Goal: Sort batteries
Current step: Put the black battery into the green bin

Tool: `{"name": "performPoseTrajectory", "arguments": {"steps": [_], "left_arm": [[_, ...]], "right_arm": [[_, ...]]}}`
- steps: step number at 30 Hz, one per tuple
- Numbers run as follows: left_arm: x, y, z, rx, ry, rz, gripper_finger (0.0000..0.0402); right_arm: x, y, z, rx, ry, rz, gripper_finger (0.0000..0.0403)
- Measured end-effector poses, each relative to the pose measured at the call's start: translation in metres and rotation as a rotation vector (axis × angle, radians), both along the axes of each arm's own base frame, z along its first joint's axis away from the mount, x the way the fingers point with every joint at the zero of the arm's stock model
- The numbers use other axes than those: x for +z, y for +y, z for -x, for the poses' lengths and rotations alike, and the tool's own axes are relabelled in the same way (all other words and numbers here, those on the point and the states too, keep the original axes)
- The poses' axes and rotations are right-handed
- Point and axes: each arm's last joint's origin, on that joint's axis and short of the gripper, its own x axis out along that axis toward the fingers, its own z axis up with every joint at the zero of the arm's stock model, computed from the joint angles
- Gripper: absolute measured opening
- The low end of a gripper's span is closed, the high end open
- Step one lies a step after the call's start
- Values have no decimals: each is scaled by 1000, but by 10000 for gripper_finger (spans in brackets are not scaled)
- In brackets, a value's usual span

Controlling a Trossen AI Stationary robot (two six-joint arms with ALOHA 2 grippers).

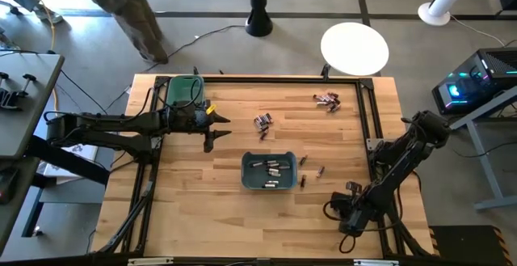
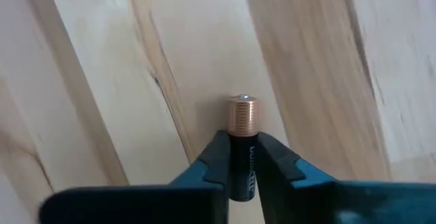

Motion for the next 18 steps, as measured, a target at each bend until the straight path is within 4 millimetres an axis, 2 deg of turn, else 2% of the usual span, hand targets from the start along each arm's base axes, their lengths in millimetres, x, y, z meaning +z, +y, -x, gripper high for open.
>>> {"name": "performPoseTrajectory", "arguments": {"steps": [3, 7, 9, 11, 15, 18], "left_arm": [[0, 0, 0, -1, 0, -5, 186], [1, 0, 0, -2, -13, -10, 186], [2, 0, -1, 0, -22, -13, 186], [5, 0, -2, -10, -52, -25, 186], [12, -6, -6, -49, -127, -58, 186], [19, -12, -9, -95, -193, -102, 186]], "right_arm": [[-2, -1, -2, -66, -138, 55, 24], [-1, -13, -9, -166, -543, 340, 30], [10, -7, -17, -227, -768, 374, 24], [14, -9, -21, -255, -916, 473, 20], [24, -7, -35, -261, -1051, 592, 20], [30, -8, -52, -226, -1038, 637, 20]]}}
